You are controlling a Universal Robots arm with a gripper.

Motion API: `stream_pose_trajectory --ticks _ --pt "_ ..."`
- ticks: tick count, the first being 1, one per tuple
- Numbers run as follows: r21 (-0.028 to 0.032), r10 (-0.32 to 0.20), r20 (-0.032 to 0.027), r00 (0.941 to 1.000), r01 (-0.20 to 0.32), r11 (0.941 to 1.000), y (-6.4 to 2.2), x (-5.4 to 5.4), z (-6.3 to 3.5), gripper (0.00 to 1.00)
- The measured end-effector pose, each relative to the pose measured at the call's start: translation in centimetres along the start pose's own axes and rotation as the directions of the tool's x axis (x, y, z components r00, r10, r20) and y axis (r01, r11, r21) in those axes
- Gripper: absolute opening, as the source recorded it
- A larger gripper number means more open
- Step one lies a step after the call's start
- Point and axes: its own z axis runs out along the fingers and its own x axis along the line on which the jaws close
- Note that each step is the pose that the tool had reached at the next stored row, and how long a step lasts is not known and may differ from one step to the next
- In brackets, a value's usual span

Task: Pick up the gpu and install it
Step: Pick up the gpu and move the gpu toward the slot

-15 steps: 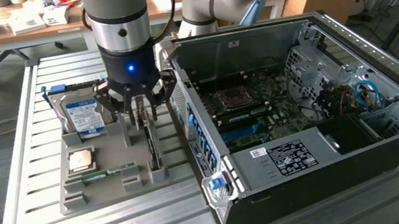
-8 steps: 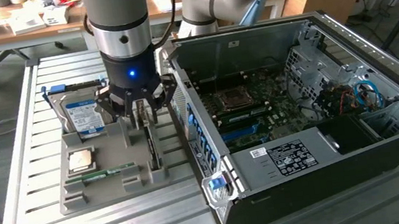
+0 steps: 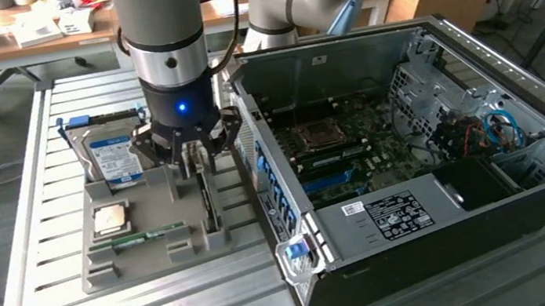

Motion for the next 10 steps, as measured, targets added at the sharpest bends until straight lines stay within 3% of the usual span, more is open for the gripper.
stream_pose_trajectory --ticks 10 --pt "0.0 0.0 -0.0001 1.0 0.0 1.0 -0.05 0.0 1.2 0.47"
